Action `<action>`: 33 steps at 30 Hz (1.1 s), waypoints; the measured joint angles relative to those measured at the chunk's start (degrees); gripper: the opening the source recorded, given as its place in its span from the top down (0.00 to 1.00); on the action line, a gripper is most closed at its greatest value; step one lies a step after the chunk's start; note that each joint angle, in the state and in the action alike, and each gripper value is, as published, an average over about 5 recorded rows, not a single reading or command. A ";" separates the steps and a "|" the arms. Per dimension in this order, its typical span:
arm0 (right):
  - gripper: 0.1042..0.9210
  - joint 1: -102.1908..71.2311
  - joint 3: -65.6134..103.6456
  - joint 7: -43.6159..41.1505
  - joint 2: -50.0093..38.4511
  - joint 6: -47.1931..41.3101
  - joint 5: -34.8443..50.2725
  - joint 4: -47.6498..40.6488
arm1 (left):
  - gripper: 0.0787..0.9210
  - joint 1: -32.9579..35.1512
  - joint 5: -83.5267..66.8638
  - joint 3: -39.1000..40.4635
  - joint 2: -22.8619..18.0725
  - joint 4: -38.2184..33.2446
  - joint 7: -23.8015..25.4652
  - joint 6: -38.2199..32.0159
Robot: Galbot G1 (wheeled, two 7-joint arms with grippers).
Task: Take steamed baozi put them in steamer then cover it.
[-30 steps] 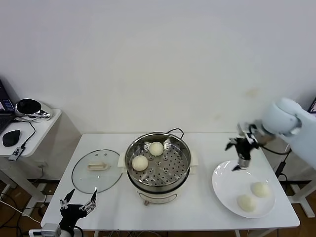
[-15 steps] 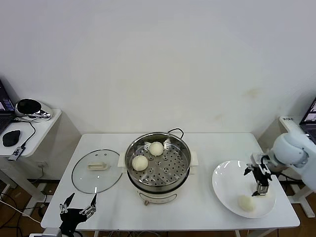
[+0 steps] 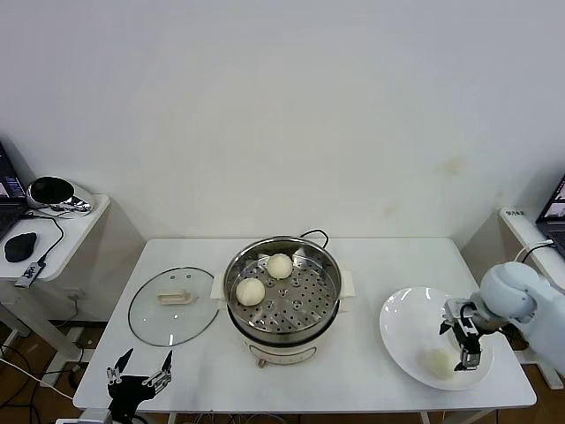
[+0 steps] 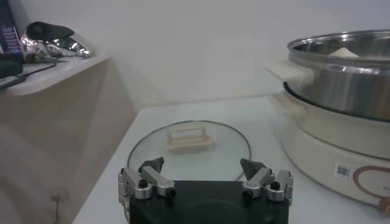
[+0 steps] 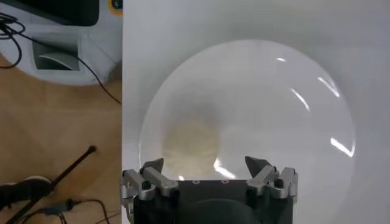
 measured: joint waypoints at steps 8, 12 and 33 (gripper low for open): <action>0.12 -0.87 0.17 0.96 1.58 0.22 -0.96 -1.72 | 0.12 -0.49 0.14 0.29 -0.16 0.64 0.01 0.00; 0.12 -1.04 -0.09 1.19 2.15 0.34 -1.34 -2.30 | 0.12 -0.52 0.17 0.33 -0.17 0.92 0.01 0.00; 0.15 -2.27 -0.12 2.03 2.98 0.37 -2.24 -3.40 | 0.12 -0.64 0.22 0.52 -0.26 1.34 -0.06 -0.03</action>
